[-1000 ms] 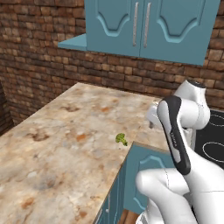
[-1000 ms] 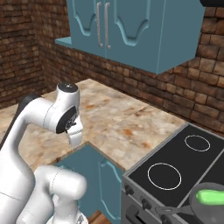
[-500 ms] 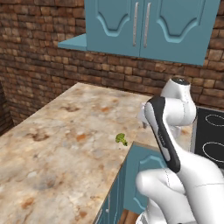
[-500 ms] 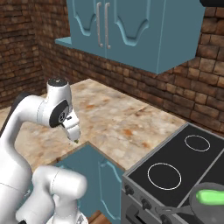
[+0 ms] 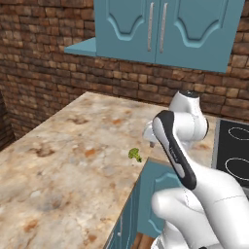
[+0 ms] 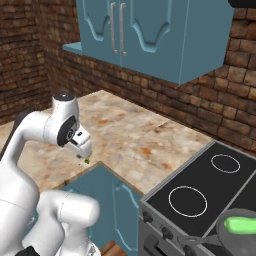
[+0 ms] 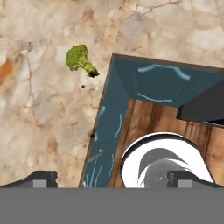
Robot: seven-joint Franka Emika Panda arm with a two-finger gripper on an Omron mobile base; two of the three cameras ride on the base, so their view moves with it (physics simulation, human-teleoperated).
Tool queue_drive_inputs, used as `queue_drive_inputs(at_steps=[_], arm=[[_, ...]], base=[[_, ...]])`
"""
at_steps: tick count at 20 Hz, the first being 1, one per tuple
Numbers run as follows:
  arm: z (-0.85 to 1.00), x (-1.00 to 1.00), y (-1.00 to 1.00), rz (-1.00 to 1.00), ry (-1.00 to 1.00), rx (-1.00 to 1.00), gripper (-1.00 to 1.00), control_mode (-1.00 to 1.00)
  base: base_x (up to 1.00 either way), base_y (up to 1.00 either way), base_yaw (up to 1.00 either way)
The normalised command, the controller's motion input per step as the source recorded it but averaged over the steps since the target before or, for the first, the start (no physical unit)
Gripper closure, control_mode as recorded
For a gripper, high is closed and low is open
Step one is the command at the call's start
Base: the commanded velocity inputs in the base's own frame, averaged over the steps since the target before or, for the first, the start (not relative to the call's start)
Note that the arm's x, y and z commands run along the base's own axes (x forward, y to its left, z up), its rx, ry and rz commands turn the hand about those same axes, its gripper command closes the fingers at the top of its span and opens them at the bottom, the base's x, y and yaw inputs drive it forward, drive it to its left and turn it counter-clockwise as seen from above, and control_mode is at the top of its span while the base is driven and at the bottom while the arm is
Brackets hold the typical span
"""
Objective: Put the corn and broccoli in the pan. Then turn on the front center burner and set the heat to medium.
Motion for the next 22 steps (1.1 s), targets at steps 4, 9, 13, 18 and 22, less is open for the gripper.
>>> queue_drive_inputs(at_steps=[4,9,13,18,22], arm=[[-0.07,0.22,0.00,0.13,-0.06,-0.07,-1.00,-1.00],[-0.36,0.77,0.25,0.00,0.04,-0.18,-1.00,-1.00],[-0.24,0.74,0.25,0.00,0.00,-0.09,-1.00,-1.00],[-0.11,0.68,0.05,0.03,0.00,0.00,-1.00,-1.00],[-0.05,0.38,-0.02,0.06,0.00,0.00,-1.00,-1.00]], base=[[0.00,0.00,0.00],[0.00,0.00,0.00],[0.00,0.00,0.00],[0.00,0.00,0.00],[0.00,0.00,0.00]])
